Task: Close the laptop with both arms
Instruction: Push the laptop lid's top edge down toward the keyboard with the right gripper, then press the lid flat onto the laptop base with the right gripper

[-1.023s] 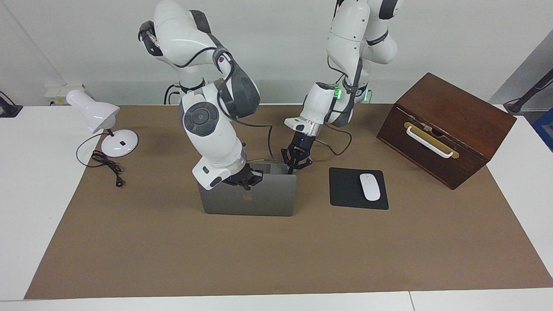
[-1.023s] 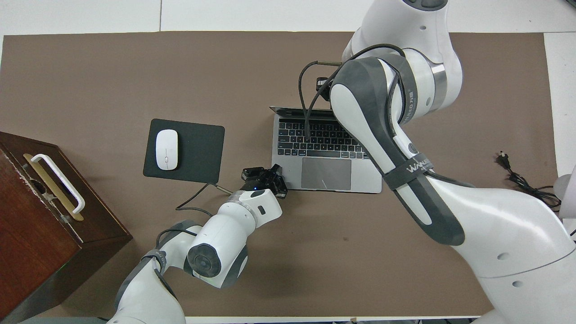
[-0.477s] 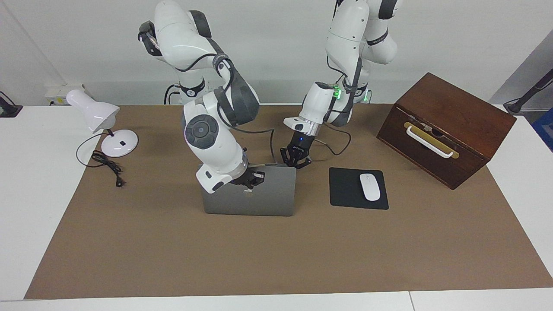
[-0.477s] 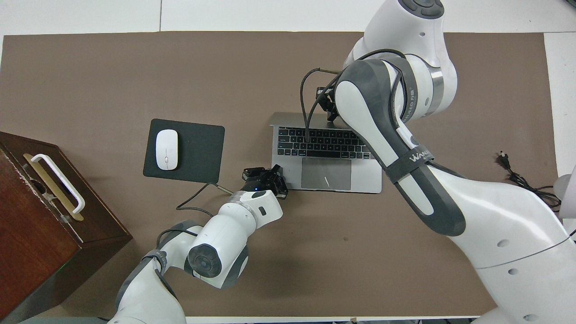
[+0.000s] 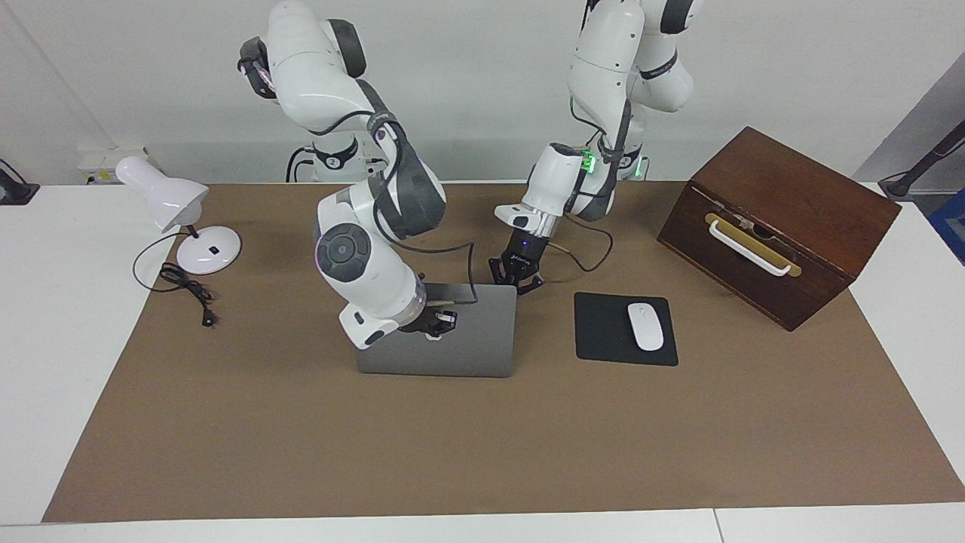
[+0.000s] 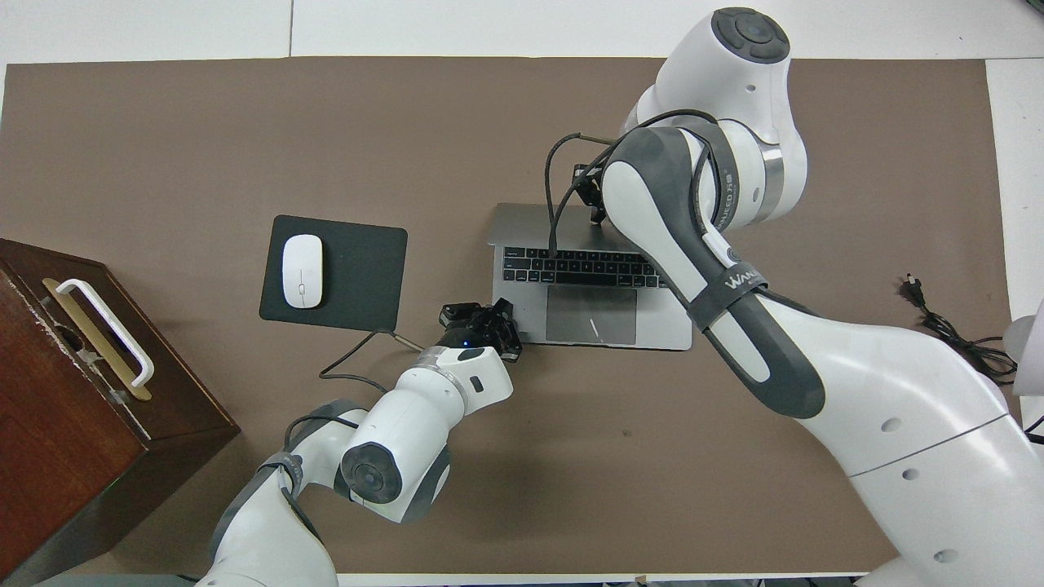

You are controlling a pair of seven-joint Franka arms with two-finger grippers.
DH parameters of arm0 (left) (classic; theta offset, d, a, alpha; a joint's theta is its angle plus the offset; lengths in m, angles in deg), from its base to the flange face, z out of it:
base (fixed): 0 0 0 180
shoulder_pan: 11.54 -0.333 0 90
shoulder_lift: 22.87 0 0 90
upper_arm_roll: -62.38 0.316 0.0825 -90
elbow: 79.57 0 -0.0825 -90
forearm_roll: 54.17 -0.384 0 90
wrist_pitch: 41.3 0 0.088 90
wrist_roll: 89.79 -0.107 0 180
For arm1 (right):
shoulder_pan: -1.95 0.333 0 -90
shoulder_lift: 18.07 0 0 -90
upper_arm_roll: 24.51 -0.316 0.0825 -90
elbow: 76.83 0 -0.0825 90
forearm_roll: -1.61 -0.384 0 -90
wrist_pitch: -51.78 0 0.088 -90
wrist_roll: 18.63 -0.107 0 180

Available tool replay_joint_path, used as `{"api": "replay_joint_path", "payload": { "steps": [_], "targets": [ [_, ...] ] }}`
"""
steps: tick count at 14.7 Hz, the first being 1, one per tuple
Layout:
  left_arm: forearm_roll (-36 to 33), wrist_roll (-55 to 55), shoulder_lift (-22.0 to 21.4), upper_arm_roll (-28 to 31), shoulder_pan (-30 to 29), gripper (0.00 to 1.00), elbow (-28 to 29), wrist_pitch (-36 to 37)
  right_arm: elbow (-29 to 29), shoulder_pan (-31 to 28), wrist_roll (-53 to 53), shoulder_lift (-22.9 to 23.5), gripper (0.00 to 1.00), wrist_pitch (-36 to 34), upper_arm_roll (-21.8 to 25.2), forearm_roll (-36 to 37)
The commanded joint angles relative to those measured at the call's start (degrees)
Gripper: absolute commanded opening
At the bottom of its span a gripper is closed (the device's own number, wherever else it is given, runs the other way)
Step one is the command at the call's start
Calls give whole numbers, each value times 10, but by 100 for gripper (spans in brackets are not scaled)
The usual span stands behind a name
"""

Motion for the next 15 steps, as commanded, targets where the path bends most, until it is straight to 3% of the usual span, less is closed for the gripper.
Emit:
{"api": "replay_joint_path", "payload": {
  "steps": [1, 11, 15],
  "targets": [
    [0, -5, 25, 8, 14, 0, 7, -9, -28, -6, -3, -6, 0, 14, -7, -10],
    [0, -9, 29, 8, 17, 0, 3, -9, -28, -25, 3, 7, 0, 3, -8, -11],
    [0, -10, 30, 9, 17, 0, 3, -9, -22, -26, 0, 3, 0, -77, -7, -14]
  ]
}}
